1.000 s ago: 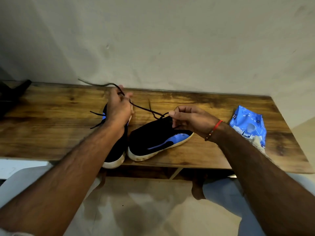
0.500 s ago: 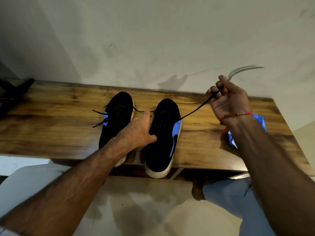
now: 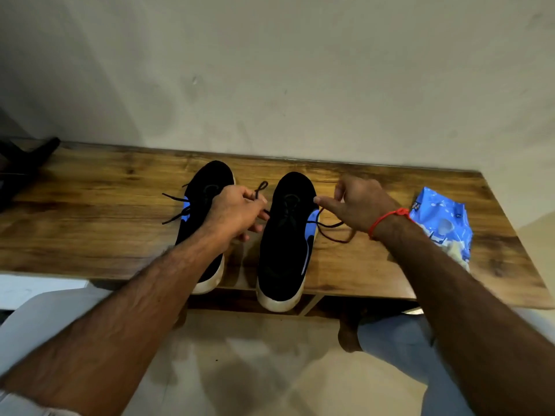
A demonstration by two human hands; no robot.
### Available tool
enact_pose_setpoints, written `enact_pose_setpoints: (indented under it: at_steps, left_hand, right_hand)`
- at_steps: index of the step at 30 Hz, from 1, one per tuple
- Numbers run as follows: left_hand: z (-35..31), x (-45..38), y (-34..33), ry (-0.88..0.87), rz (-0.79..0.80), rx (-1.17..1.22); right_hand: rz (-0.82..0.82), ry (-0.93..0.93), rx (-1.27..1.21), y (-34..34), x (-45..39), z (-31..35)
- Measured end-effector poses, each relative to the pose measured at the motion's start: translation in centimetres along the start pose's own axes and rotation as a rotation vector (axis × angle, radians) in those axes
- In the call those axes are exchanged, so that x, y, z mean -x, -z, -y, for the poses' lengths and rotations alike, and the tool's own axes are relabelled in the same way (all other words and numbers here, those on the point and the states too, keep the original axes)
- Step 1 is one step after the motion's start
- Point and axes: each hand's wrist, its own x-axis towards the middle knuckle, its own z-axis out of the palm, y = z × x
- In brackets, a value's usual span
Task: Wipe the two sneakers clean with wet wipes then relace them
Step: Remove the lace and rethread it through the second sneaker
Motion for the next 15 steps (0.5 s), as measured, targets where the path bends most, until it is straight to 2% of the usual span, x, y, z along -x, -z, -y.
enact_pose_setpoints:
  at_steps: [2, 3, 4, 7, 8, 10, 12, 15]
  left_hand:
    - [-0.4, -0.2, 0.7, 0.048, -0.034, 0.08]
    - [-0.4, -0.1, 1.0, 0.019, -0.079, 0.042]
    - [-0.2, 0.0, 1.2, -0.06, -0.145, -0.092]
    - [0.3, 0.8, 1.2, -0.43, -0.329, -0.703]
    - [0.4, 1.0, 0.9, -0.484, -0.316, -0.828]
    - [0.3, 1.2, 0.5, -0.478, -0.16, -0.953]
    - [0.4, 1.2, 0.2, -0.447, -0.007, -0.953]
    - [0.6, 0.9, 0.1, -0.47, 0.074, -0.877]
  right_hand:
    - [-0.127, 0.046, 0.078, -0.9, 0.2, 1.0]
    - [-0.118, 0.08, 0.098, -1.4, 0.1, 1.3]
    - [-0.068, 0.13, 0.107, -1.9, 0.0, 1.4]
    - [0.126, 0.232, -0.035, -3.0, -0.1, 1.9]
    - [0.146, 0.226, -0.032, -3.3, 0.0, 2.0]
    - [0.162, 0.238, 0.063, -3.9, 0.1, 2.3]
    - [0.18, 0.257, 0.092, -3.9, 0.2, 2.7]
    - [0.222, 0.248, 0.032, -3.7, 0.1, 2.7]
